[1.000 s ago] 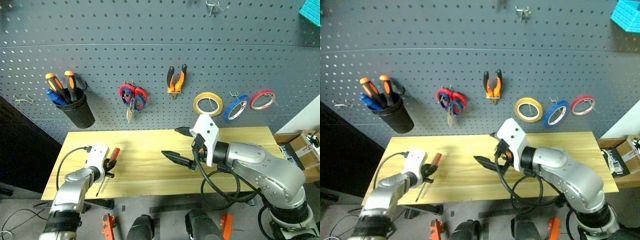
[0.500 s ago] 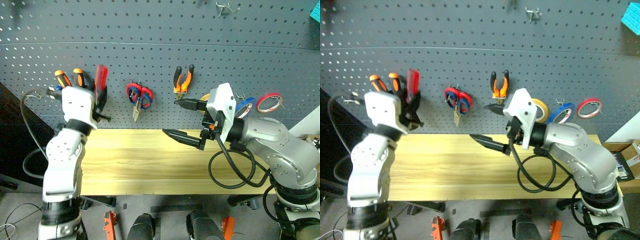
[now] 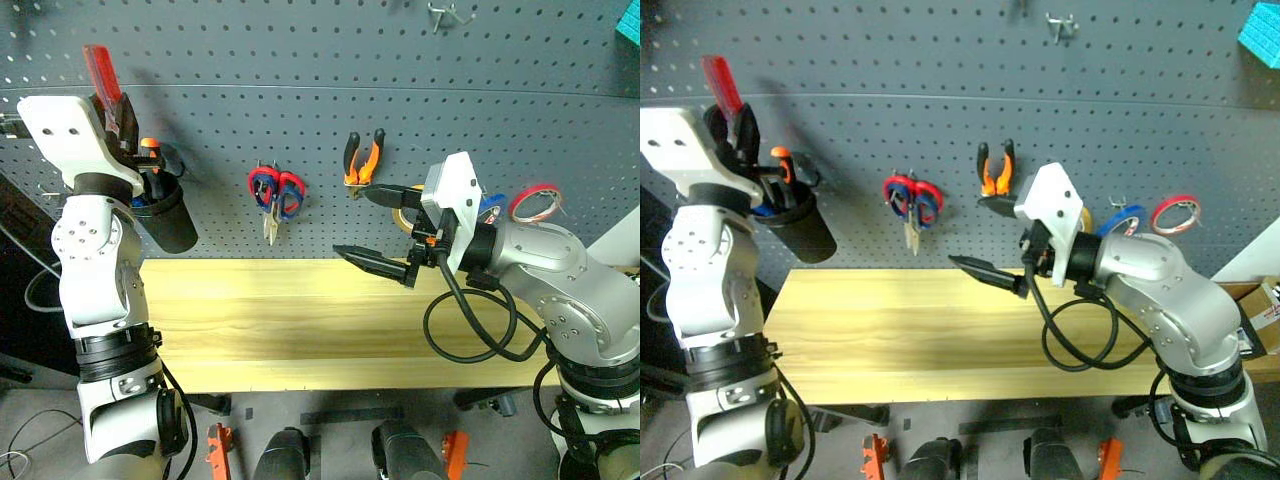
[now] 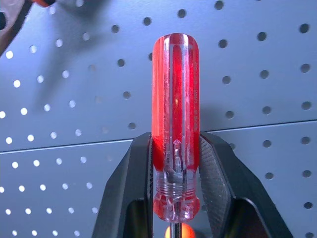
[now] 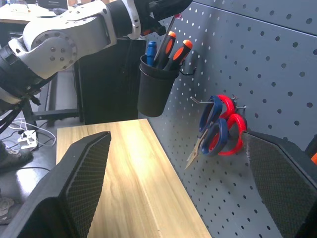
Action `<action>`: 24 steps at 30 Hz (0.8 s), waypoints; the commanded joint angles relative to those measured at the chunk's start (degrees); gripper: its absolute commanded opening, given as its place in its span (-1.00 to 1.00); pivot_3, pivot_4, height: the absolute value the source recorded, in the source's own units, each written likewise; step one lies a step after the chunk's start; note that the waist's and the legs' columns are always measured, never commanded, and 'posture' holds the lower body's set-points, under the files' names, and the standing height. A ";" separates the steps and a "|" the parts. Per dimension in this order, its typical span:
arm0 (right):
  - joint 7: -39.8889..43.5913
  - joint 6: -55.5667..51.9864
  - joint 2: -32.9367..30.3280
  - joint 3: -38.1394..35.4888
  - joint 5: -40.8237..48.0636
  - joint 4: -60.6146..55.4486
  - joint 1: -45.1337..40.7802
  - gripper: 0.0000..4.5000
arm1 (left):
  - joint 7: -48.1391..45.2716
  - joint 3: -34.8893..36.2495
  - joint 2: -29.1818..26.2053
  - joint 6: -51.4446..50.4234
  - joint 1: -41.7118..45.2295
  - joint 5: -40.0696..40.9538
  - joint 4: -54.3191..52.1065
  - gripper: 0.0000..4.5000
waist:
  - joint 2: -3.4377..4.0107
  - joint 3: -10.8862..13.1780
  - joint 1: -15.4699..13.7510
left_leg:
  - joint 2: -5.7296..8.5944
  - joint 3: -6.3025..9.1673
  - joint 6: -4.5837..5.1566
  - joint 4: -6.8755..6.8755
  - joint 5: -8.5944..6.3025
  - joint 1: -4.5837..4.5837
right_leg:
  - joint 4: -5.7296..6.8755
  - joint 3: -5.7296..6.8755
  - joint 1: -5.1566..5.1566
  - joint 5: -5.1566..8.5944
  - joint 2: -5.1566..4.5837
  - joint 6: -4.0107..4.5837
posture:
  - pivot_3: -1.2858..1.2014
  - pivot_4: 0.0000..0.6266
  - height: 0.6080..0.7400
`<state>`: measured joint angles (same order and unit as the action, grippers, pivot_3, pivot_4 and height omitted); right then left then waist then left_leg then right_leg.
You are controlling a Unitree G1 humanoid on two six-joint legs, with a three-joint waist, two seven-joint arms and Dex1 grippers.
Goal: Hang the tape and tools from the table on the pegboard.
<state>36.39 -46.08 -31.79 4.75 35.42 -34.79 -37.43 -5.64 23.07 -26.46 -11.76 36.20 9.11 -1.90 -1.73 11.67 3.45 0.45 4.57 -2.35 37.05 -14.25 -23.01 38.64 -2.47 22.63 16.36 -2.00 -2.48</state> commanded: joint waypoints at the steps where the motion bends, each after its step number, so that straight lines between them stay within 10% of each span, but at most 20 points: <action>1: -0.07 1.06 -0.39 -1.01 0.09 -1.60 -0.82 1.00 | 0.50 -0.12 0.73 2.99 0.45 0.68 0.06 -0.58 | 0.00 0.00 -0.05 | -0.01 0.01 -0.01 0.01 0.00 0.00 | 0.01 0.01 0.00 0.00 0.00 0.00 | -0.05 -0.53 1.00; 12: 0.80 1.46 -1.78 -1.90 0.28 -1.56 -0.78 1.00 | 5.14 2.42 2.58 2.20 -0.69 2.01 -4.77 0.85 | -0.24 -0.15 0.01 | -0.03 0.00 -0.09 0.03 0.05 0.01 | 0.16 -0.01 0.04 0.00 -0.01 0.00 | -0.04 -0.62 1.00; 24: -2.30 0.82 -4.01 -8.43 1.68 -4.60 14.65 1.00 | 2.10 -7.06 2.74 -23.20 -18.33 5.68 -24.11 0.85 | -0.45 -2.37 -0.75 | 0.01 -0.05 -0.13 -0.02 0.07 0.09 | 0.16 -0.04 -0.01 0.00 -0.01 0.01 | 0.05 -0.84 1.00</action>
<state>35.36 -46.47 -35.94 -1.34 37.11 -37.09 -23.86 -6.01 15.59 -23.79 -31.50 18.89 16.21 -22.15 -2.18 9.30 2.70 0.43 4.50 -2.47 37.03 -14.19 -22.93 38.80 -2.54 22.64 16.37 -1.97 -2.47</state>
